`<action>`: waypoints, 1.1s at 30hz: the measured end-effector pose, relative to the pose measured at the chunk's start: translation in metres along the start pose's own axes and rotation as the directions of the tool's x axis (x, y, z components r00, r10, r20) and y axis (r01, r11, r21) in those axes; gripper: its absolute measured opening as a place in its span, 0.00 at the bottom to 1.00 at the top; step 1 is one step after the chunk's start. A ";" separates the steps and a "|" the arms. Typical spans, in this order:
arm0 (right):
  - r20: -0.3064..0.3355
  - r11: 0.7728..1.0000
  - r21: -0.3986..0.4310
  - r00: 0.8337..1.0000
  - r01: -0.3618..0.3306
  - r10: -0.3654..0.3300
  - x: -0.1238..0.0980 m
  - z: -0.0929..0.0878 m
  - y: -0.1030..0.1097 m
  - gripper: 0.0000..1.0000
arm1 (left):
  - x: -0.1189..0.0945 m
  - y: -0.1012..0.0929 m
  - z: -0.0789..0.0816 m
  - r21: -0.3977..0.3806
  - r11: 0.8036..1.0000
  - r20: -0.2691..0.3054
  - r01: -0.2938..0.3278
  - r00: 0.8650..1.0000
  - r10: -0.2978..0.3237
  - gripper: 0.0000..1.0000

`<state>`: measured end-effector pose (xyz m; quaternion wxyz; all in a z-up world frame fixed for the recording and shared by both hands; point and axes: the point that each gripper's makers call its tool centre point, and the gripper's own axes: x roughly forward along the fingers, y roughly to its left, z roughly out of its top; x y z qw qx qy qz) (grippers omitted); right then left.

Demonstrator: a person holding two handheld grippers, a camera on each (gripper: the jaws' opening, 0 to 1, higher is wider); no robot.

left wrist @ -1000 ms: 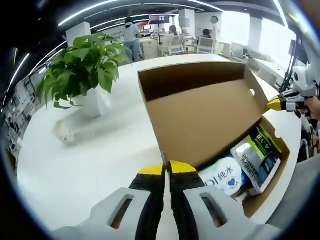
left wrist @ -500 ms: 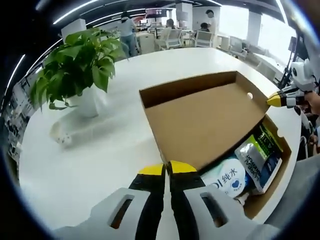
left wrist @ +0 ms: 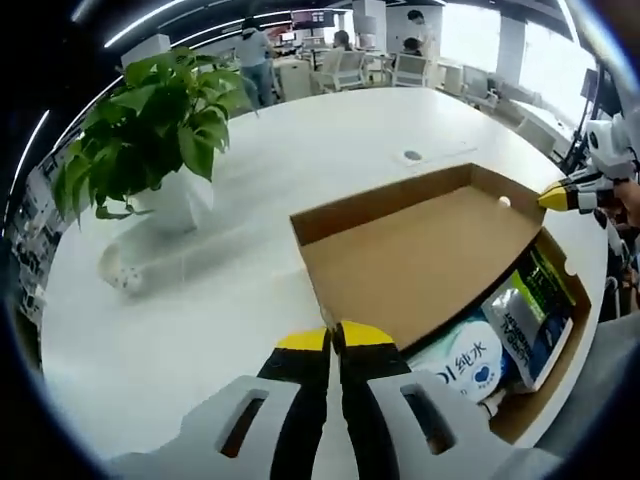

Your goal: Operate the shoe box by opening the lid, removing the specified soft item, and placing it in the target area until the item is outside and the box remains undamaged.

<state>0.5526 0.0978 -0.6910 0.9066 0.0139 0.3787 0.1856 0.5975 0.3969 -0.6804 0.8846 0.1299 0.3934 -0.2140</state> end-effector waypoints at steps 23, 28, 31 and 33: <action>0.005 1.000 0.008 1.000 0.013 -0.013 0.007 -0.002 -0.003 0.00 | 0.009 0.001 -0.002 -0.028 1.000 0.005 -0.013 1.000 0.013 0.02; 0.007 1.000 -0.002 1.000 0.017 -0.017 0.008 -0.001 -0.002 0.00 | 0.009 0.002 -0.003 -0.044 0.999 0.006 -0.009 1.000 0.010 0.02; 0.005 1.000 -0.007 1.000 0.018 -0.018 0.008 -0.001 -0.002 0.00 | 0.008 0.002 -0.003 -0.046 0.999 0.008 -0.008 1.000 0.008 0.02; 0.005 1.000 -0.007 1.000 0.019 -0.019 0.008 -0.001 -0.002 0.00 | 0.008 0.002 -0.002 -0.048 0.999 0.007 -0.009 1.000 0.009 0.02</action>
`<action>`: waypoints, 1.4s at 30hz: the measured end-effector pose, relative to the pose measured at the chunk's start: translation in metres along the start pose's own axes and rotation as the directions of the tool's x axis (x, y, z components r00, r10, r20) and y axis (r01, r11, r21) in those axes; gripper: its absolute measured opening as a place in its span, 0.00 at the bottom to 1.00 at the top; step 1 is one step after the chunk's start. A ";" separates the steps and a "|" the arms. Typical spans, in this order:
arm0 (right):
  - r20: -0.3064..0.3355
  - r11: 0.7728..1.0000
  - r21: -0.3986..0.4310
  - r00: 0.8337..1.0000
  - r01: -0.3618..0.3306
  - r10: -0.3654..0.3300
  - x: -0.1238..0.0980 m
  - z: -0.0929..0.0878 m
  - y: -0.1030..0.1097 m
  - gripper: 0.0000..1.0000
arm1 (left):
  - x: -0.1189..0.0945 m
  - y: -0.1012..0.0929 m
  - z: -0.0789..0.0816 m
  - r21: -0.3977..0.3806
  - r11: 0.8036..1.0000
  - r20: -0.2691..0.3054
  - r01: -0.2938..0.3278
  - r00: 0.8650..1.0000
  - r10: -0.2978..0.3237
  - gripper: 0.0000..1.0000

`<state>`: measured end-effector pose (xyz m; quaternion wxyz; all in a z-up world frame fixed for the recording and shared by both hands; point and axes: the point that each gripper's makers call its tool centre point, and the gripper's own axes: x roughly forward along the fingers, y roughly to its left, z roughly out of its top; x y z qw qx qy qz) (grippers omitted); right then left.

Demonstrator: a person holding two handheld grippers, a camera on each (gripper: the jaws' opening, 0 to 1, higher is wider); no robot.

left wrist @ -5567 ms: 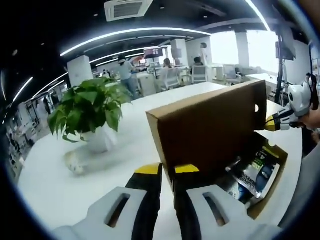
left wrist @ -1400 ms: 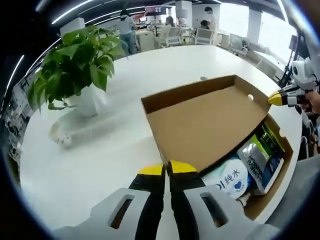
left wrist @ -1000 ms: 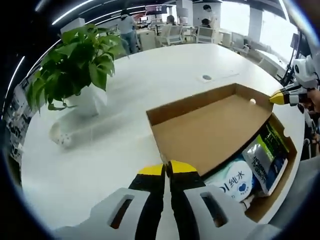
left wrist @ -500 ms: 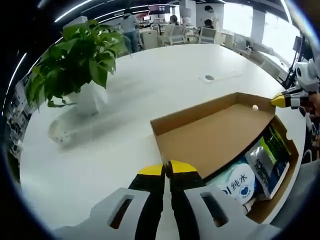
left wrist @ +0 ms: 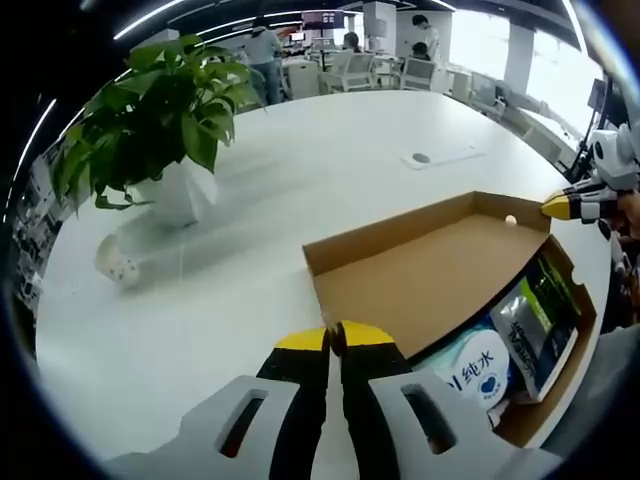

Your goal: Operate the shoe box by opening the lid, removing the specified soft item, and placing it in the target area until the item is outside and the box remains undamaged.

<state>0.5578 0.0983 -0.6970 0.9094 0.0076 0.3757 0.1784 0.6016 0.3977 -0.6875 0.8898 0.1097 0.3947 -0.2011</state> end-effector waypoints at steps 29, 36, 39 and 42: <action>0.040 0.987 -0.153 0.998 -0.048 0.055 -0.024 0.006 0.019 0.19 | -0.034 -0.026 0.010 0.103 0.995 0.089 0.000 0.996 -0.010 0.16; 0.036 0.978 -0.190 0.995 -0.086 0.094 -0.034 0.000 0.029 0.28 | -0.047 -0.044 0.001 0.104 0.994 0.095 0.028 0.995 -0.038 0.18; 0.022 0.969 -0.228 0.994 -0.098 0.106 -0.037 -0.005 0.032 0.33 | -0.051 -0.052 -0.003 0.101 0.994 0.098 0.043 0.994 -0.053 0.18; 0.013 0.961 -0.256 0.993 -0.109 0.116 -0.042 -0.010 0.036 0.36 | -0.055 -0.060 -0.008 0.094 0.994 0.097 0.061 0.993 -0.071 0.19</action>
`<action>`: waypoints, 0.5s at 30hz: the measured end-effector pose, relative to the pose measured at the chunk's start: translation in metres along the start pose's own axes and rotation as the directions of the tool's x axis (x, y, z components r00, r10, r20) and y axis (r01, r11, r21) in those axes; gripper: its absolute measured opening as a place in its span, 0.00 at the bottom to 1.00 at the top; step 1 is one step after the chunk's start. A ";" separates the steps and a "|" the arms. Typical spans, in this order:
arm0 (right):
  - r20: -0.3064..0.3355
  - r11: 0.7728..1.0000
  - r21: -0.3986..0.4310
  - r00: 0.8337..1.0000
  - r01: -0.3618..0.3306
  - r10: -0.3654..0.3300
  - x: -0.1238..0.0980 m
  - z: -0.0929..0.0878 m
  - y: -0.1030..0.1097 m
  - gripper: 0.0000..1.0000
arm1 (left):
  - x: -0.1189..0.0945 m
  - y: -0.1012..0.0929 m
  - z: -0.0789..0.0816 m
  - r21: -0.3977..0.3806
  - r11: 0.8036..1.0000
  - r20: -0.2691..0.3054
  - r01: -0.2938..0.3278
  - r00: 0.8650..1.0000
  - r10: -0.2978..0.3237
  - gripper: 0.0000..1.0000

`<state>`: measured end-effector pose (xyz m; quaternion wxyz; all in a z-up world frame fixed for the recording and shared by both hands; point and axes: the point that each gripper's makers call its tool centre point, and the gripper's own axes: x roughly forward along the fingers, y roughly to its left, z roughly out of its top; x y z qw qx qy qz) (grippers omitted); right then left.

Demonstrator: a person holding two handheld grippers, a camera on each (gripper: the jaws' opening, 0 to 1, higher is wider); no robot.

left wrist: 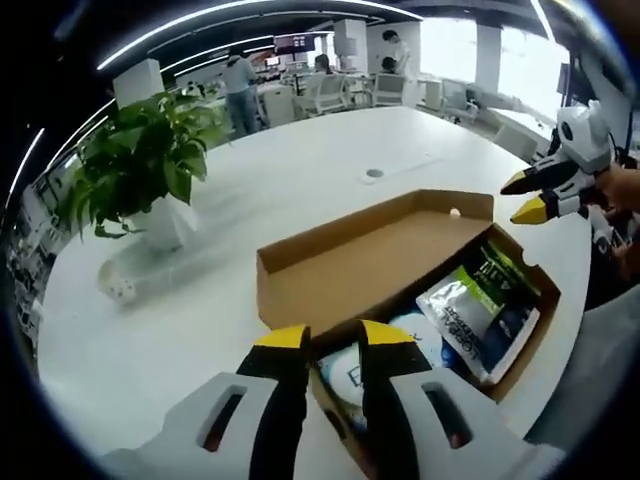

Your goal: Operate the shoe box by opening the lid, removing the specified soft item, and placing it in the target area until the item is outside and the box remains undamaged.

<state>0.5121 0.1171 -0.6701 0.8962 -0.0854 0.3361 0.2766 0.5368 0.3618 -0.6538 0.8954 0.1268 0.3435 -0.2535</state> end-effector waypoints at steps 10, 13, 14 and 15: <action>0.007 0.999 -0.009 0.999 -0.052 0.052 -0.010 -0.004 0.013 0.47 | -0.005 -0.029 -0.015 -0.032 0.998 -0.016 0.060 0.998 -0.061 0.23; 0.003 0.998 -0.020 0.998 -0.066 0.066 -0.013 -0.007 0.017 0.49 | -0.005 -0.040 -0.021 -0.044 0.995 -0.025 0.089 0.996 -0.090 0.24; 0.003 0.997 -0.023 0.998 -0.069 0.069 -0.014 -0.008 0.018 0.50 | -0.005 -0.043 -0.023 -0.047 0.994 -0.028 0.094 0.995 -0.095 0.24; 0.002 0.997 -0.027 0.997 -0.071 0.072 -0.014 -0.009 0.019 0.51 | -0.005 -0.045 -0.024 -0.048 0.994 -0.031 0.098 0.995 -0.100 0.24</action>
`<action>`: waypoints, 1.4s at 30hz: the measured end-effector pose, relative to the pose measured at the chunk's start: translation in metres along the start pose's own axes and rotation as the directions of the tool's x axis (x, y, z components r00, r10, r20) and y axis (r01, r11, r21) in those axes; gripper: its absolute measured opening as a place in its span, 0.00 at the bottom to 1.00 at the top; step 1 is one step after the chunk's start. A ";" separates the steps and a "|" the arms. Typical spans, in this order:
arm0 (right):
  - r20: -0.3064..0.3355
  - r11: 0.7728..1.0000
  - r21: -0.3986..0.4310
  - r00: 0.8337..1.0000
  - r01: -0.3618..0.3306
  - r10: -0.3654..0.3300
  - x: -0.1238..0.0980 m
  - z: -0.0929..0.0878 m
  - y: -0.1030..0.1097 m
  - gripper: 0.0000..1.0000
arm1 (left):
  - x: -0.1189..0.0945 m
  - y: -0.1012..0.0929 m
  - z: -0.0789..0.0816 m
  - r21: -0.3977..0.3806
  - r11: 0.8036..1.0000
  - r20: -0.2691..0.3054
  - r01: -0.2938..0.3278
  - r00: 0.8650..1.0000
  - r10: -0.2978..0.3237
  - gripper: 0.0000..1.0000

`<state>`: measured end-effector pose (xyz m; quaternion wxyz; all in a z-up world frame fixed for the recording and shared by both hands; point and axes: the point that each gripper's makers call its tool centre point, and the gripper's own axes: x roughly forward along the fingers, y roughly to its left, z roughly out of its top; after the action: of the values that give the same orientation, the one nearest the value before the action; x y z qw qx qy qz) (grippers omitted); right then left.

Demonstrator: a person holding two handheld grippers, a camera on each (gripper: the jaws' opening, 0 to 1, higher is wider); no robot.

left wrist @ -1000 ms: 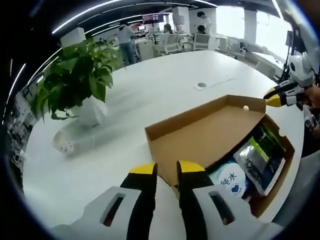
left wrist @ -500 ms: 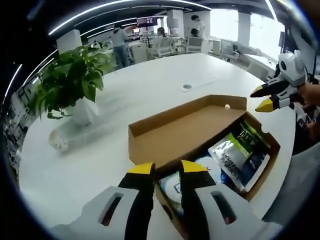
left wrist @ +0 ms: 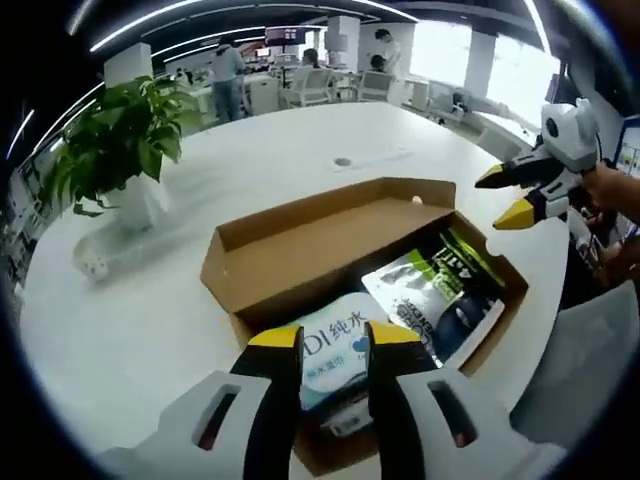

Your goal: Operate the shoe box by opening the lid, removing the specified soft item, and placing it in the target area until the item is outside and the box remains undamaged.

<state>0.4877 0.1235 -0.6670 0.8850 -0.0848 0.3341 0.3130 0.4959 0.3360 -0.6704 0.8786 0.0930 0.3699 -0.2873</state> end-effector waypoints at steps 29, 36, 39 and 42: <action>-0.003 0.996 -0.076 0.998 -0.055 0.055 -0.012 -0.023 0.017 0.65 | 0.035 -0.058 -0.040 -0.202 0.961 -0.078 0.189 0.975 -0.208 0.25; -0.009 0.995 -0.083 0.998 -0.057 0.056 -0.013 -0.028 0.018 0.66 | 0.044 -0.063 -0.046 -0.280 0.936 -0.081 0.213 0.966 -0.244 0.21; -0.010 0.994 -0.091 0.998 -0.058 0.057 -0.013 -0.029 0.018 0.67 | 0.047 -0.067 -0.048 -0.300 0.927 -0.087 0.224 0.962 -0.260 0.19; -0.007 0.994 -0.087 0.998 -0.061 0.061 -0.012 -0.030 0.019 0.67 | 0.049 -0.069 -0.048 -0.306 0.923 -0.081 0.233 0.959 -0.270 0.16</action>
<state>0.4528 0.1215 -0.6807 0.8698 -0.1136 0.3244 0.3541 0.4556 0.2758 -0.7356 0.8141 -0.0695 0.4703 -0.3335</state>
